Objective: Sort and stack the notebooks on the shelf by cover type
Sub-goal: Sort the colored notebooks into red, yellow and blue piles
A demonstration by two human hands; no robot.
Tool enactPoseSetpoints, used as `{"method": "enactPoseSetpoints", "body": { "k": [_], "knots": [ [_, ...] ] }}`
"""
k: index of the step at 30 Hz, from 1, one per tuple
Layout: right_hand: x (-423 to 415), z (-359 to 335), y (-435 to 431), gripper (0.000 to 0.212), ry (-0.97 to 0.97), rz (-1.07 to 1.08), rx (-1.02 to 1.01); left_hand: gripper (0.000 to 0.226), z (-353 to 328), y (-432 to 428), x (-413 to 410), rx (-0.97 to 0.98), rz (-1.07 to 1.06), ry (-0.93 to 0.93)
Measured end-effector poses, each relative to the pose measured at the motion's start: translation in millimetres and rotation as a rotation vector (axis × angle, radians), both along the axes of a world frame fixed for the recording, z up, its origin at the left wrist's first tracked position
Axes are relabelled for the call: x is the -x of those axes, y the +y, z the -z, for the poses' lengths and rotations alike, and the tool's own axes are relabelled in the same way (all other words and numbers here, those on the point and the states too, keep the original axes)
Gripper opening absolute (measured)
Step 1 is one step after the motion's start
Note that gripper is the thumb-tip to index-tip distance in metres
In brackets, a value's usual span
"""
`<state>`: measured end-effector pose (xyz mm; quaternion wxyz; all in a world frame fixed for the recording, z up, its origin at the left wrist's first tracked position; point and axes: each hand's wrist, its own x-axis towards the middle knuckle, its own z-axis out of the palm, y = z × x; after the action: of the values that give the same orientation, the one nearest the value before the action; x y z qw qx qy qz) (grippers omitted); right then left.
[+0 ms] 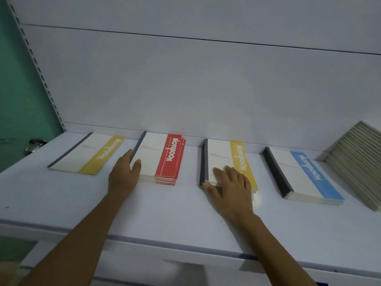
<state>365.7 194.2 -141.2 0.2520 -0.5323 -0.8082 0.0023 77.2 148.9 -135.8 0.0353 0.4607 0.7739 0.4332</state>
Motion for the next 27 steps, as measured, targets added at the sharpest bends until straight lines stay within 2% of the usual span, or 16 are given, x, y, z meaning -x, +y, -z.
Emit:
{"method": "enactPoseSetpoints", "body": {
  "k": [3,8,14,17,20,21,25,27],
  "knots": [
    [10.6,-10.1,-7.2,0.058,0.009,0.015,0.056,0.048,-0.7,1.1,1.1,-0.013,0.017,-0.008],
    [68.2,-24.0,-42.7,0.029,0.294,-0.113,-0.073,0.043,0.3,1.9,0.8,-0.053,0.001,-0.065],
    [158.7,-34.0,-75.1,0.026,0.436,-0.186,0.047,0.035,-11.1,-19.6,12.2,-0.256,0.071,-0.236],
    [209.7,-33.3,-90.2,0.017,0.441,-0.247,0.064,0.026,-10.6,-38.4,59.6,-0.261,0.157,-0.113],
    [259.7,-31.4,-100.8,0.018,0.402,-0.272,0.125,0.024,-13.8,-53.4,128.3,-0.195,0.175,0.086],
    [274.9,-30.1,-103.1,0.019,0.409,-0.271,0.147,0.028,-12.9,-56.2,151.7,-0.128,0.178,0.155],
    [321.9,-28.7,-97.3,0.028,0.402,-0.222,0.217,0.048,-1.4,-63.0,214.7,0.338,0.148,0.479],
    [338.2,-29.9,-87.5,0.045,0.247,-0.138,0.267,0.05,4.4,-65.1,221.1,0.351,0.168,0.476]
  ]
}}
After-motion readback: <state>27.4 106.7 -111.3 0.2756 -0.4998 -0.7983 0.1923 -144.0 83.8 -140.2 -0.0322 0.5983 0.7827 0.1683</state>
